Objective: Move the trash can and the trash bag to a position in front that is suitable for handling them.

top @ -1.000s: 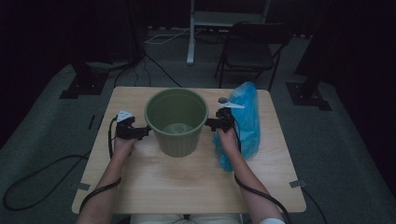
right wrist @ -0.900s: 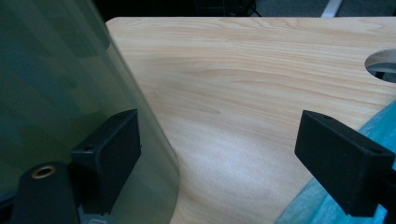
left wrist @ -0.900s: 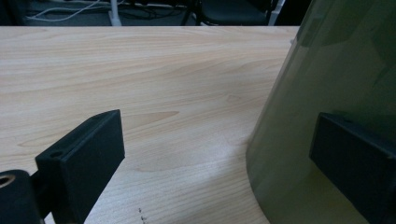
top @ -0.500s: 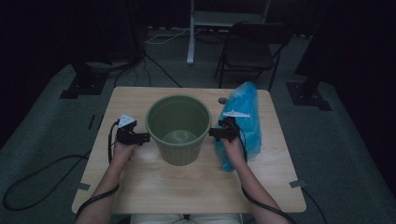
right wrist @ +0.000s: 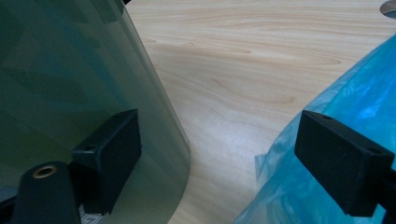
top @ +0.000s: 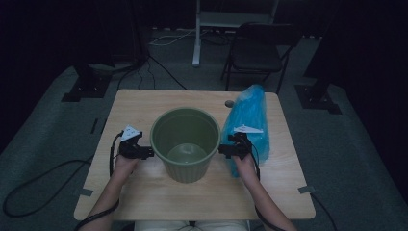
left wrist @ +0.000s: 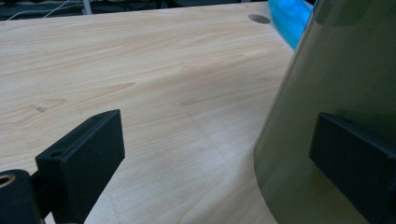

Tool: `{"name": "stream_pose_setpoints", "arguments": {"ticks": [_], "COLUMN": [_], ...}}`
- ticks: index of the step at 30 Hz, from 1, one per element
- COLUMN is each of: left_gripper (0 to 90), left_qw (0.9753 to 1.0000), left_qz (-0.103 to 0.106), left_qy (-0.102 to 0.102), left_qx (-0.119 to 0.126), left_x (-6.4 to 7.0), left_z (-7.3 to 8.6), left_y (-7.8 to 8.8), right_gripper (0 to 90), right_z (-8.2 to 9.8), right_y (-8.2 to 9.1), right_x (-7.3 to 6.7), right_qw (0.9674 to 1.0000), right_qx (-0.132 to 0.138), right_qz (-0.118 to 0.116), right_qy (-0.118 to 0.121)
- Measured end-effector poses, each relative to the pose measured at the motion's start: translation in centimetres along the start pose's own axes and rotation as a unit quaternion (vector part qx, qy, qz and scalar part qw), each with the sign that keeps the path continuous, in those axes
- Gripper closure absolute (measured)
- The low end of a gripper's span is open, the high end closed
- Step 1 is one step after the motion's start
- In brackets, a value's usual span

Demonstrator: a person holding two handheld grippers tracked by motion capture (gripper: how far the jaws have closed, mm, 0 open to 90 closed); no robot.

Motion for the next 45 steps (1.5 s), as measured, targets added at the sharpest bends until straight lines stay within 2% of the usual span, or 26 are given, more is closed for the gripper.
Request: {"name": "stream_pose_setpoints", "arguments": {"ticks": [4,8,11,18,22,25,29,34,41,42,45], "left_gripper": [3.8,3.8,3.8,3.8,3.8,3.8,3.8,3.8,3.7,3.7,3.7], "left_qw": [1.0000,0.9999,0.9997,0.9995,0.9993,0.9992,0.9988,0.9986,0.9985,0.9985,0.9983], "left_qz": [0.004,0.013,0.016,0.027,0.032,0.032,0.036,0.042,0.046,0.048,0.051], "left_qy": [-0.007,-0.005,-0.013,-0.011,-0.009,-0.015,-0.024,-0.023,-0.024,-0.022,-0.021], "left_qx": [-0.003,-0.007,-0.010,-0.014,-0.015,-0.017,-0.022,-0.022,-0.013,-0.014,-0.017], "left_x": [0.6,0.9,1.4,2.3,2.8,3.1,3.4,3.6,3.6,3.6,3.6], "left_z": [0.2,0.4,0.5,0.9,1.3,1.5,1.6,1.8,2.0,2.0,2.2], "left_y": [0.5,0.9,1.4,2.1,3.0,3.6,4.2,4.6,4.5,4.5,4.4], "right_gripper": [14.4,14.8,14.9,14.9,14.9,14.9,14.9,14.9,14.6,13.8,13.0], "right_z": [0.5,1.1,1.4,2.1,2.7,3.1,3.6,4.2,4.0,3.4,2.8], "right_y": [0.8,1.6,2.2,3.4,4.2,4.7,5.3,5.9,6.1,6.3,6.5], "right_x": [-0.3,-0.8,-1.1,-1.5,-2.2,-2.6,-3.1,-3.5,-3.5,-3.4,-3.3], "right_qw": [1.0000,0.9999,0.9999,0.9999,0.9998,0.9996,0.9994,0.9989,0.9988,0.9987,0.9986], "right_qx": [-0.002,-0.004,-0.005,-0.006,-0.009,-0.011,-0.014,-0.017,-0.021,-0.007,0.002], "right_qz": [-0.004,-0.011,-0.010,-0.009,-0.018,-0.026,-0.033,-0.043,-0.045,-0.050,-0.052], "right_qy": [0.001,-0.002,0.001,0.000,0.000,-0.004,-0.002,-0.009,-0.005,-0.010,-0.005]}}
Point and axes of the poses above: each handheld gripper's, and its own axes: y roughly backward along the jaws, z roughly out of its underside, x roughly to its right, the point moved 3 cm from there along -y, roughly forward along the jaws, and after that the axes turned 9 degrees about x, right-handed, at the moved point
